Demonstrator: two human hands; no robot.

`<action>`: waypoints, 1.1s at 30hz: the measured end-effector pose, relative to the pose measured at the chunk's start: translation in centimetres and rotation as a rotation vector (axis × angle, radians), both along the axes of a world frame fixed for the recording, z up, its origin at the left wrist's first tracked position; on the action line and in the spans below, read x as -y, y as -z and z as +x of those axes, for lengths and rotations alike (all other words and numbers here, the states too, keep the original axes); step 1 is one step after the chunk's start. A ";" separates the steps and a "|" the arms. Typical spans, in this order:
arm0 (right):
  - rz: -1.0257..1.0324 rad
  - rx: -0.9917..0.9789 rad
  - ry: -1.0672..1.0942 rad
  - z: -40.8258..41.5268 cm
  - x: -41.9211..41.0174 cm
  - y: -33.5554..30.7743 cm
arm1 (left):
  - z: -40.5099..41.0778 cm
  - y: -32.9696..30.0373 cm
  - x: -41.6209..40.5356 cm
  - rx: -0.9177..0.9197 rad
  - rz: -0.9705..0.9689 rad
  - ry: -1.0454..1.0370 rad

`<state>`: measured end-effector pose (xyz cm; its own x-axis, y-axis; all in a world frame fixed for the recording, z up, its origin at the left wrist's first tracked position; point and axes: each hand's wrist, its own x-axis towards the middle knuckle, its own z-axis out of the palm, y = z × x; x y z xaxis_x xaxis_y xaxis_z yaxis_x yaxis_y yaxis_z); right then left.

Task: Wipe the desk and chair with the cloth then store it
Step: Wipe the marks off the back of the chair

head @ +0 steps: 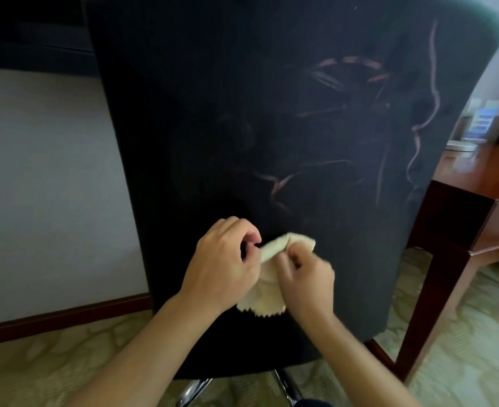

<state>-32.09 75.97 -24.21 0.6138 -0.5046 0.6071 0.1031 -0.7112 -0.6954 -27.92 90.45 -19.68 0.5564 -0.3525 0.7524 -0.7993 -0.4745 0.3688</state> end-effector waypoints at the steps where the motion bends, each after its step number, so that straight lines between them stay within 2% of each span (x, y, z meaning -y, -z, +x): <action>1: -0.016 0.053 0.015 0.2 -0.1 -2.2 | -0.1 0.0 0.0 -0.013 -0.006 0.005; 5: -0.078 0.196 -0.009 0.9 -0.8 -12.3 | -0.3 0.0 -0.3 -0.032 -0.032 0.029; 7: -0.080 0.216 -0.028 1.2 -1.3 -14.7 | -0.2 0.2 -0.7 -0.027 -0.061 0.031; 9: -0.070 0.197 -0.039 1.7 -2.0 -13.5 | 0.0 0.1 -1.5 -0.044 -0.093 0.029; 14: -0.079 -0.052 -0.035 1.4 -2.9 -1.5 | 0.3 0.4 -4.0 -0.044 -0.039 -0.037; 16: -0.072 -0.129 -0.039 1.0 -2.9 0.7 | 0.4 1.1 -4.8 -0.081 -0.006 -0.049; 20: -0.098 -0.126 -0.022 0.8 -3.1 -2.0 | 0.1 2.1 -5.4 -0.164 0.058 -0.057; 24: -0.137 0.115 0.019 1.5 -3.5 -9.4 | -0.1 1.8 -5.0 -0.201 0.017 -0.025; 27: -0.109 0.193 0.009 2.3 -3.9 -12.9 | -0.5 1.4 -4.6 -0.158 -0.052 -0.002; 29: -0.133 0.165 0.052 2.6 -4.2 -11.5 | -0.5 0.8 -4.0 -0.136 -0.083 0.021; 33: -0.077 -0.048 0.045 2.0 -4.3 -3.5 | 0.2 0.6 -3.4 -0.130 -0.014 -0.025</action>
